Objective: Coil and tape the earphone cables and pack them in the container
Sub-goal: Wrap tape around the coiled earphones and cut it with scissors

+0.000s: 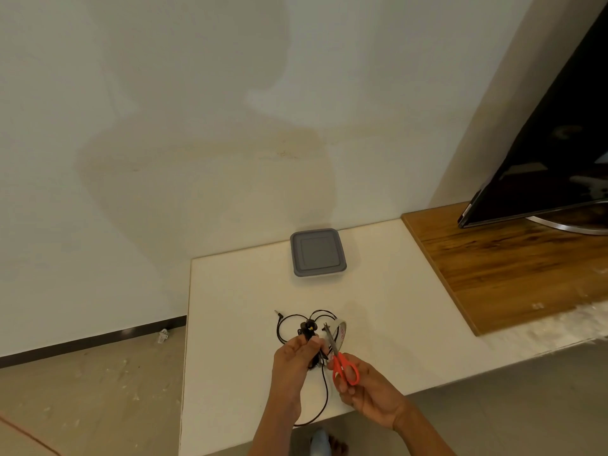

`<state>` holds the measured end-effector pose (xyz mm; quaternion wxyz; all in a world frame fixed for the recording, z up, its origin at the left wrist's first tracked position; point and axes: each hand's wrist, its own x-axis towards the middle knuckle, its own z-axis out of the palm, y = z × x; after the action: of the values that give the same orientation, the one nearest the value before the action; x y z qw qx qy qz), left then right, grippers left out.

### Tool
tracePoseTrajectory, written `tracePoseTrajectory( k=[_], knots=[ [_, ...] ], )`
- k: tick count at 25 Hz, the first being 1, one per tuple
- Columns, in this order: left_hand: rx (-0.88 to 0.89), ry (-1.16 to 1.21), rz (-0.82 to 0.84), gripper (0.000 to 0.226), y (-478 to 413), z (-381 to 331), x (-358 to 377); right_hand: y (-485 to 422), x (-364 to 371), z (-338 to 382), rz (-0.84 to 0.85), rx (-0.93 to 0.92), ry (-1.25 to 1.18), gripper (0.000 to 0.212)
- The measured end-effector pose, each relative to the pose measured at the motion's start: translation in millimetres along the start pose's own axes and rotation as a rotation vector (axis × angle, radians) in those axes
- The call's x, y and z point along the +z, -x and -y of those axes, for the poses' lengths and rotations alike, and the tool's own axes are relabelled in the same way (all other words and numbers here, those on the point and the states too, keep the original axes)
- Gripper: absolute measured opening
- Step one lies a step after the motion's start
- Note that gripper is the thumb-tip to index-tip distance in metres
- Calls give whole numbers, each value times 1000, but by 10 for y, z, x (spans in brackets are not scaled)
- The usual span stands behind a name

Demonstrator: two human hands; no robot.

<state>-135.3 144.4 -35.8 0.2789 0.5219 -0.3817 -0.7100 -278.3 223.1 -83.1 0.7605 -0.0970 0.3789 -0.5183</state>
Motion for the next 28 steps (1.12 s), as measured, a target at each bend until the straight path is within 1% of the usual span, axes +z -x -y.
tracePoseTrajectory(
  k=[2,6,8,9,10,12,13,14,15,16,18,19,20,21,22,23,24,25,26,27,28],
  knots=[
    [-2,15,-9,16,-4,-29,-7,8,27,55,-21,1,86,60],
    [-9,134,-73,15,14,-134,-44,17,145,192,-92,-27,260,40],
    [-18,198,-96,15,51,-210,-69,40,152,267,-139,-93,258,46],
    [-20,221,-100,14,79,-252,-82,56,110,292,-190,-148,300,48],
    [-18,237,-100,14,117,-296,-99,84,77,324,-310,-220,427,43],
    [4,253,-97,15,208,-397,-140,154,-32,359,-710,-289,928,19],
    [16,261,-88,16,261,-444,-151,191,-85,357,-876,-273,1188,23],
    [28,273,-74,16,318,-496,-156,230,-112,356,-973,-209,1385,31],
    [41,283,-58,17,375,-545,-159,267,-111,351,-1025,-177,1518,33],
    [55,292,-47,17,441,-604,-160,278,-97,339,-1042,-168,1608,31],
    [77,301,-42,17,575,-719,-164,258,-15,340,-1011,-115,1692,17],
    [88,302,-44,17,647,-775,-167,238,53,352,-997,-70,1647,17],
    [103,300,-46,17,719,-831,-175,252,211,410,-979,-96,1548,21],
    [121,295,-49,18,803,-901,-186,298,427,493,-930,-197,1426,21],
    [143,285,-54,19,884,-973,-192,370,676,573,-845,-360,1282,17],
    [171,271,-64,19,964,-1048,-189,481,983,657,-737,-510,1125,14],
    [205,257,-72,18,1056,-1127,-173,613,1322,731,-606,-595,997,15],
    [233,233,-71,16,1161,-1197,-146,749,1633,786,-474,-626,929,21],
    [262,197,-60,15,1270,-1266,-114,850,1862,813,-382,-636,904,29],
    [300,161,-41,15,1413,-1339,-94,955,2053,830,-330,-646,900,35],
    [331,141,-20,15,1564,-1408,-74,1062,2207,845,-313,-668,902,37]
  ],
)
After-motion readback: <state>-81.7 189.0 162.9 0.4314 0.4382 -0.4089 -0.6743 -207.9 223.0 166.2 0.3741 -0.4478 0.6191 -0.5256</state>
